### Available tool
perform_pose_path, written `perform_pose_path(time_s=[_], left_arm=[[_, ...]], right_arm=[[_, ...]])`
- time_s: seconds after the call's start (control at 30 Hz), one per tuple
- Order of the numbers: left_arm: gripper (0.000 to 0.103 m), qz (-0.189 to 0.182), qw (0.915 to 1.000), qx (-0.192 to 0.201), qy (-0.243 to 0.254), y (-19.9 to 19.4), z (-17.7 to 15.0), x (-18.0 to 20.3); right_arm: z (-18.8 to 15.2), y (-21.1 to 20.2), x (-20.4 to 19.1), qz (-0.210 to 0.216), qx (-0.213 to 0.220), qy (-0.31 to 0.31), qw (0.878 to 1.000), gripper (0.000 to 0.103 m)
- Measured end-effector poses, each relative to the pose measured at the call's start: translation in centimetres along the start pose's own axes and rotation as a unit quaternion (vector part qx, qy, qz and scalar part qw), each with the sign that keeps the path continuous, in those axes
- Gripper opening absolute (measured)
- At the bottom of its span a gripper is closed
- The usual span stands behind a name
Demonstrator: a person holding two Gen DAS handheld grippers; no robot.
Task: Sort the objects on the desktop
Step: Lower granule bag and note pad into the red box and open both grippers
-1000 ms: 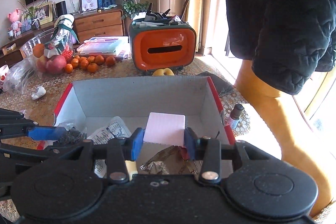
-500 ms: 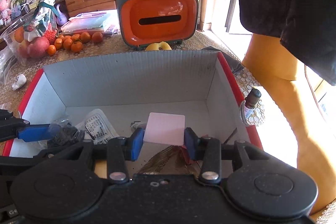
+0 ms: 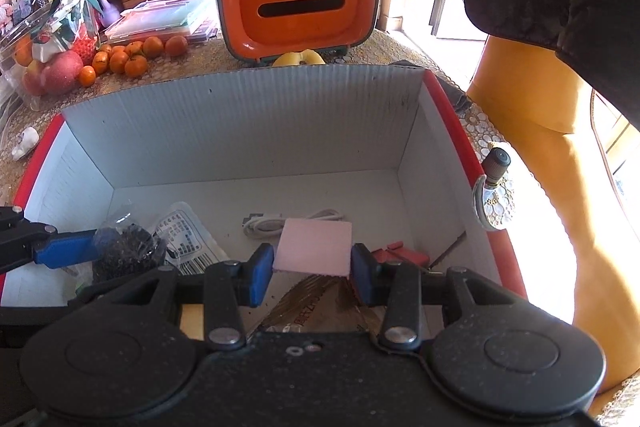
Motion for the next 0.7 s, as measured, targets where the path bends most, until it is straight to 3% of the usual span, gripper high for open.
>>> perform_pose_path(time_s=[0.17,0.23,0.3,0.37,0.7], left_arm=[[0.036,-0.002,1.0,-0.001,0.003,-0.2,0.0,0.2],[0.043,-0.007,1.0,0.002,-0.004,-0.5,-0.1,0.2],[0.057,-0.012,0.9998,0.008,-0.013,-0.9,-0.1,0.2],[0.061,-0.011,0.9997,0.015,-0.012,-1.4,-0.1,0.4],[0.07,-0.005,0.9995,0.032,-0.006,-4.3,0.0,1.1]], right_arm=[[-0.1,-0.2,0.0,-0.002,-0.001,0.005,1.0,0.051],[-0.1,-0.4,0.0,0.0,0.0,0.007,1.0,0.055],[-0.1,-0.6,0.0,0.0,0.002,0.006,1.0,0.056],[-0.2,-0.9,0.0,0.0,0.003,0.007,1.0,0.057],[-0.1,-3.3,-0.7,0.004,0.018,0.006,1.0,0.06]])
Point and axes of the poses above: each gripper's, at about its wrist camera, not at the fingertips, and y roughly the way its jaws point, x to its right, z to its top, the point moved 8 cm from there along y, roughly the way its jaws point, and after that the axes turned 12 degrees about y, right-handed, at the moved point
